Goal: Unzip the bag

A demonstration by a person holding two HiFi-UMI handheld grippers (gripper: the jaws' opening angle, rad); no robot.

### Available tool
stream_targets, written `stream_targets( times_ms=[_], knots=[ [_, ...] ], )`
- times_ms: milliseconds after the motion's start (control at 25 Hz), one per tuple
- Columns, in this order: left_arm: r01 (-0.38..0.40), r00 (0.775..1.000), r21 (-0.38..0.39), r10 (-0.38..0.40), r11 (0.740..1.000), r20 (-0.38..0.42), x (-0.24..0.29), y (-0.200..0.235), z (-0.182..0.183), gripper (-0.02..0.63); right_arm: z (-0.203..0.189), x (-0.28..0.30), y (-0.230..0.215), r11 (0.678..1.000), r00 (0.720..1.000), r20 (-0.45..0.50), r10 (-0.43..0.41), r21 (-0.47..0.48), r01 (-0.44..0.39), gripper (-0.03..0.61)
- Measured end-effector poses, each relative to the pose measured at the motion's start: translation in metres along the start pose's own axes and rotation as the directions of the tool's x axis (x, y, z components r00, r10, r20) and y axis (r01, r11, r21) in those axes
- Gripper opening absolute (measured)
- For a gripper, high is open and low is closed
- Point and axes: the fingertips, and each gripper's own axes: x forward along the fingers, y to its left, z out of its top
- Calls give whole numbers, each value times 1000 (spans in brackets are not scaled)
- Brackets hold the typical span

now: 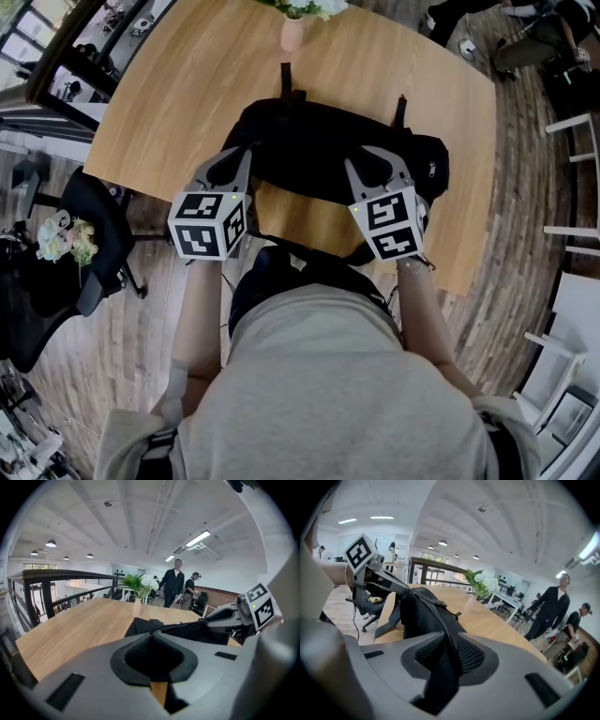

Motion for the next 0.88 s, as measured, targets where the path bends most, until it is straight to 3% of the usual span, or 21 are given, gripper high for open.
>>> stream_targets(
  times_ms=[280,600,640,720,880],
  knots=[
    [-24,1000,6,24,1000,1,1,-2,-1,25,2,-11,2,998,999,50,13,68,-16,124],
    [-50,999,15,50,999,-1,3,-8,-2,26,11,-35,-8,961,979,202,26,265,-80,133],
    [-46,999,19,46,999,-1,2,-10,-1,36,13,-38,-10,955,976,216,25,285,-87,133],
    [-32,999,27,32,999,-2,1,-16,1,116,15,-44,-11,942,971,239,21,320,-99,133],
    [-3,1000,39,3,999,4,-1,-28,5,132,18,-51,-10,908,960,278,32,394,-144,130]
  ],
)
